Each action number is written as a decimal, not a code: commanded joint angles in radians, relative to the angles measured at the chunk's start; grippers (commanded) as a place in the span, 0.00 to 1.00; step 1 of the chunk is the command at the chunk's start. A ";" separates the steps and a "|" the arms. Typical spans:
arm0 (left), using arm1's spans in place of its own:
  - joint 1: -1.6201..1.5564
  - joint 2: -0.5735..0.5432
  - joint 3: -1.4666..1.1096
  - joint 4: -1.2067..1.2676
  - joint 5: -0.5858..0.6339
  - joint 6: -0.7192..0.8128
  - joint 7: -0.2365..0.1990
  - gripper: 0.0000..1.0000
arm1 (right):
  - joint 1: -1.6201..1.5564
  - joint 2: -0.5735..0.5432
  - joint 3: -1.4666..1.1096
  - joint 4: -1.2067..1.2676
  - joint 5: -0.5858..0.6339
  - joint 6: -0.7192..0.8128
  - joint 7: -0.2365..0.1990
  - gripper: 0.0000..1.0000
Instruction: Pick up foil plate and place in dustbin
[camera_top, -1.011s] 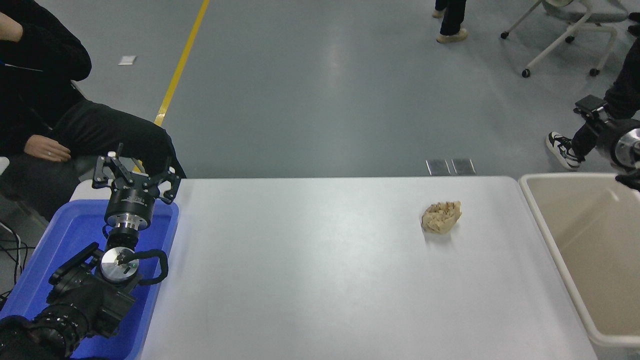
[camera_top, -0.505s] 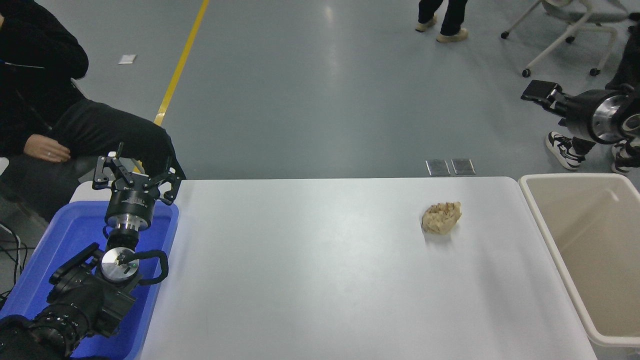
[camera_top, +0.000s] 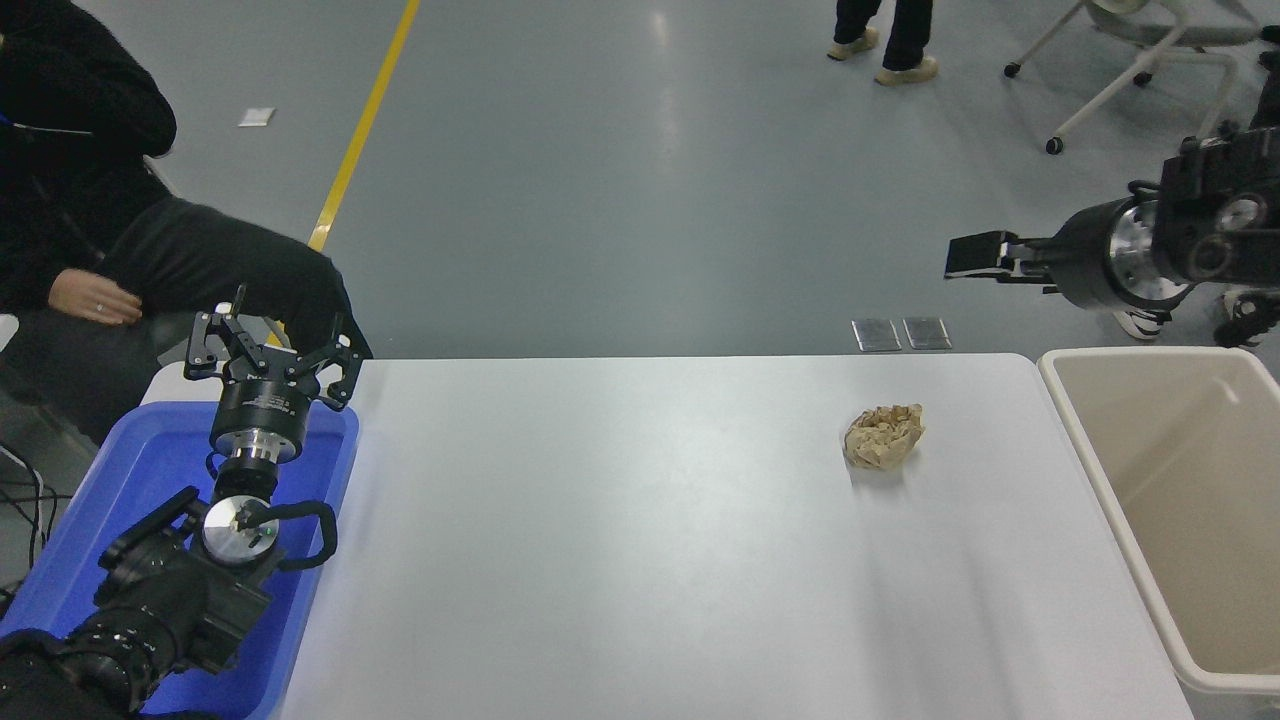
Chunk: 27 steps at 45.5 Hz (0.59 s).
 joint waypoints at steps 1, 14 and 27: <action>0.000 0.000 0.000 0.000 0.000 0.000 0.000 0.99 | 0.073 0.075 -0.004 0.056 0.001 0.147 0.000 1.00; 0.000 0.000 0.000 0.002 0.000 0.000 0.000 0.99 | 0.077 0.224 -0.015 0.049 0.073 0.311 0.000 1.00; 0.000 0.000 0.000 0.000 0.000 0.000 0.000 0.99 | 0.136 0.446 -0.079 -0.005 0.281 0.402 -0.009 1.00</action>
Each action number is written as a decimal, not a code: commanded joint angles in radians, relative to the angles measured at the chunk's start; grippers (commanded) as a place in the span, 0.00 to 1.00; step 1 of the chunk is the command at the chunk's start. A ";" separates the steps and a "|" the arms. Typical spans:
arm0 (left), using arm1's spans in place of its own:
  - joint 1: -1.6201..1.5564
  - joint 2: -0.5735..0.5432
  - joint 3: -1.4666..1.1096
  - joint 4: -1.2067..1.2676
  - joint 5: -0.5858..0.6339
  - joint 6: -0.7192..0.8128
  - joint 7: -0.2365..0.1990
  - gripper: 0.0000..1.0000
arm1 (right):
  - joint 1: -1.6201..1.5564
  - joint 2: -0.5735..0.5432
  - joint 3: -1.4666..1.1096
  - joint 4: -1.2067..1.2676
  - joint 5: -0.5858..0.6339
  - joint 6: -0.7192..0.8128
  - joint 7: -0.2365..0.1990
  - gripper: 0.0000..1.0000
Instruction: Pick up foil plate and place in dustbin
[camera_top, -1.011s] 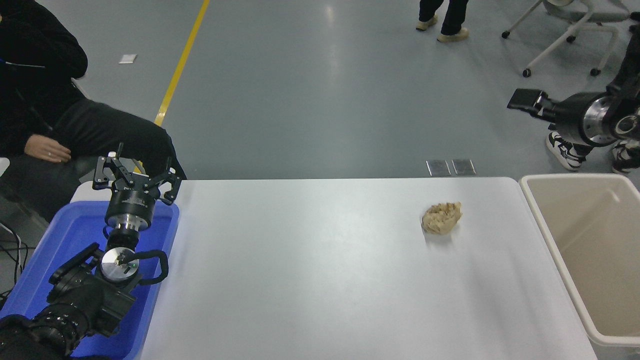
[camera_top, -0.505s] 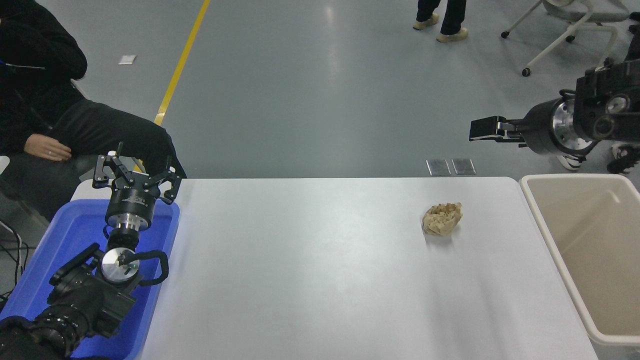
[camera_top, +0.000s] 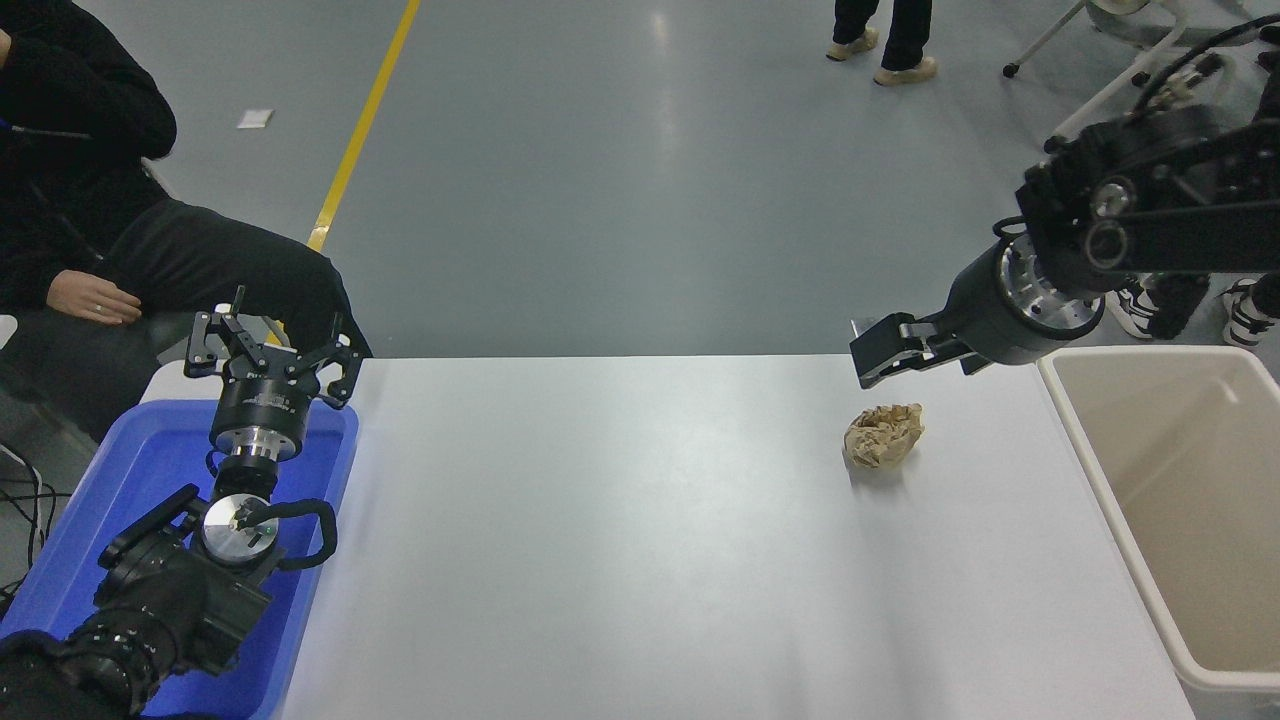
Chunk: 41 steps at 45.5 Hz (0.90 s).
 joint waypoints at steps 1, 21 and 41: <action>0.000 0.000 0.000 0.000 0.000 0.000 0.000 0.99 | 0.034 0.189 -0.053 -0.057 0.180 0.080 -0.005 1.00; 0.000 0.000 0.000 0.000 0.000 0.000 0.000 0.99 | 0.008 0.291 -0.203 -0.188 0.444 0.090 -0.005 1.00; 0.000 0.000 0.000 0.000 0.000 0.000 0.000 0.99 | 0.025 0.291 -0.217 -0.137 0.372 0.133 0.000 1.00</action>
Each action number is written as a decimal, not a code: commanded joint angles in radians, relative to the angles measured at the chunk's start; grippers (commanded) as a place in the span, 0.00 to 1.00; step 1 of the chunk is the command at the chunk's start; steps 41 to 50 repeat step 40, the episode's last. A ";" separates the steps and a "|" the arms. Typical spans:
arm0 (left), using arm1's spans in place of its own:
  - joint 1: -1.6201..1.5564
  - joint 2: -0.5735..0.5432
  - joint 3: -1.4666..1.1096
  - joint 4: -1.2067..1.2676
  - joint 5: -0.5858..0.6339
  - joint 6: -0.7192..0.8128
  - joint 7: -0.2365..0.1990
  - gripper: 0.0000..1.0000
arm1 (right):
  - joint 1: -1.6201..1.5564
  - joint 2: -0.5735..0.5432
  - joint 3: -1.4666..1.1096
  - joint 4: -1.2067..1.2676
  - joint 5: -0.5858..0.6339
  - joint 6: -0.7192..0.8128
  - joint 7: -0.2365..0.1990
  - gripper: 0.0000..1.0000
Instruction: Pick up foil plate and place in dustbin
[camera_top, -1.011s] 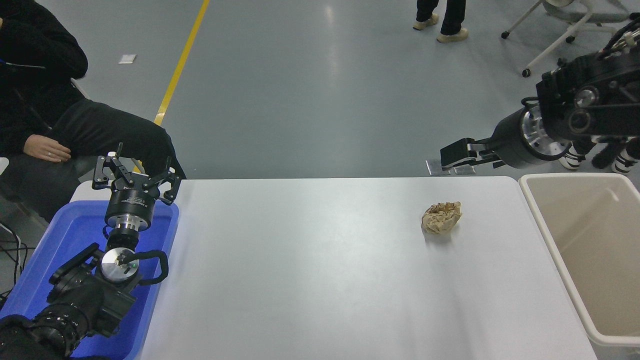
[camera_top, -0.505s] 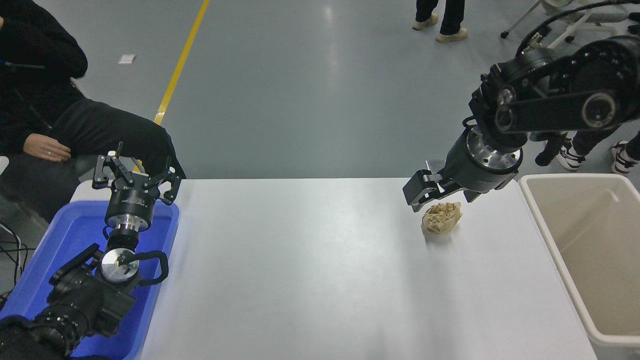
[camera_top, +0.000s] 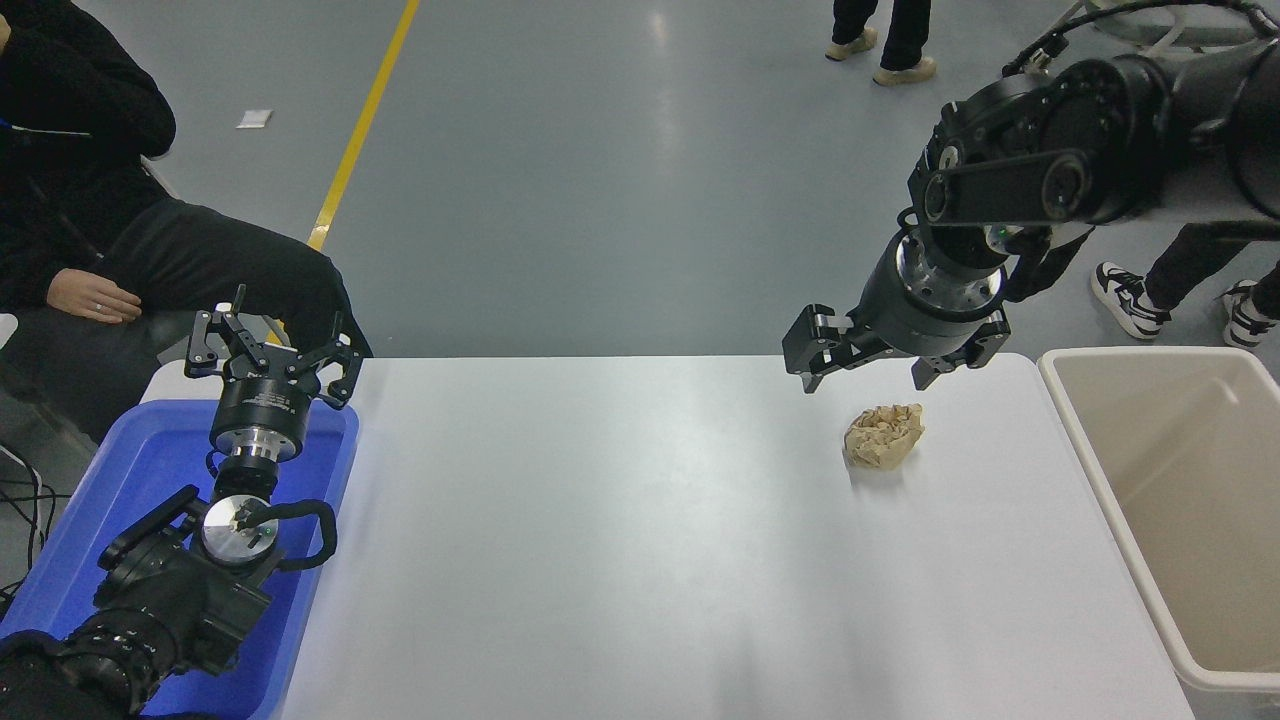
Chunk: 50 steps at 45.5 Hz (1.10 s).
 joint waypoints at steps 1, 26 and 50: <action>0.000 0.000 0.000 0.000 0.000 0.000 0.002 0.99 | 0.007 0.005 -0.013 0.021 -0.022 0.028 0.003 1.00; 0.000 0.000 0.000 0.000 0.000 0.000 0.000 0.99 | 0.041 0.005 -0.013 0.101 -0.138 0.084 0.004 1.00; 0.000 0.000 0.000 0.000 0.000 0.000 0.000 0.99 | 0.059 0.005 -0.004 0.107 -0.136 0.120 0.007 1.00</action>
